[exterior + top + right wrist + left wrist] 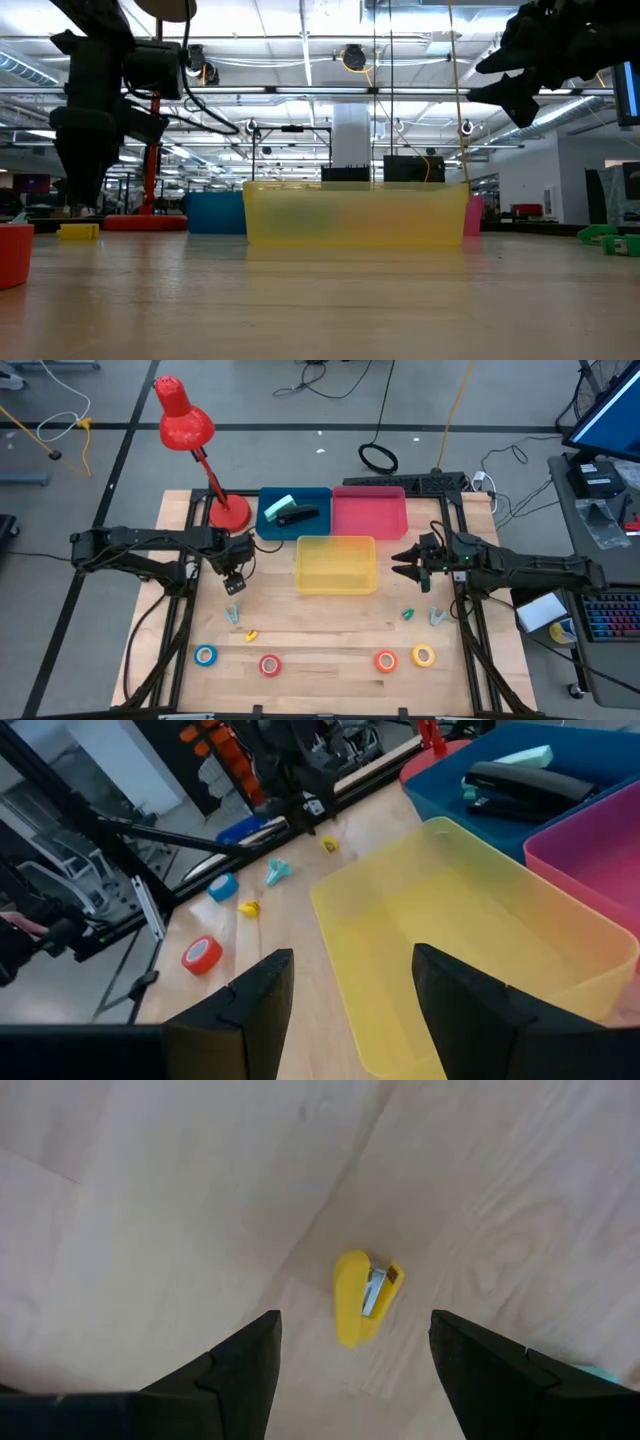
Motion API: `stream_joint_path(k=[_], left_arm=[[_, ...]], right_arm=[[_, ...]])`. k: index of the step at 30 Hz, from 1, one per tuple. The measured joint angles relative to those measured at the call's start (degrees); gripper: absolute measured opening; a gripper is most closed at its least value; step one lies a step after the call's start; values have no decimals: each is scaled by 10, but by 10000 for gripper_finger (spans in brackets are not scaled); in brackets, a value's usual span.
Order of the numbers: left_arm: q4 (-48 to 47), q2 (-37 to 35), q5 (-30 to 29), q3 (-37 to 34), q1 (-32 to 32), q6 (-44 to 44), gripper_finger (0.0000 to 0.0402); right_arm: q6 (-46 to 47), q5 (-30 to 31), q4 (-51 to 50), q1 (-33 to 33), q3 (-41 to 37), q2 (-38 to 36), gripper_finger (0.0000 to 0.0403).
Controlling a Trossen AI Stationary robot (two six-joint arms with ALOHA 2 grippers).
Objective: Pick and place Stapler, Stapler remover, tape
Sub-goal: Put the yellow stapler into the blue bin
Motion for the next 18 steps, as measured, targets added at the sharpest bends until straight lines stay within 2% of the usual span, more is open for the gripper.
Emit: stream_joint_path(k=[8, 15, 18], left_arm=[[1, 29, 12, 0, -15, 10, 255], [-1, 30, -6, 0, -38, -1, 255], [-2, 34, -18, 0, -44, -7, 255]], right_arm=[[0, 12, 0, 0, 0, -4, 196], [-3, 60, 0, 0, 0, -4, 196], [-14, 61, 0, 0, 0, -4, 196]])
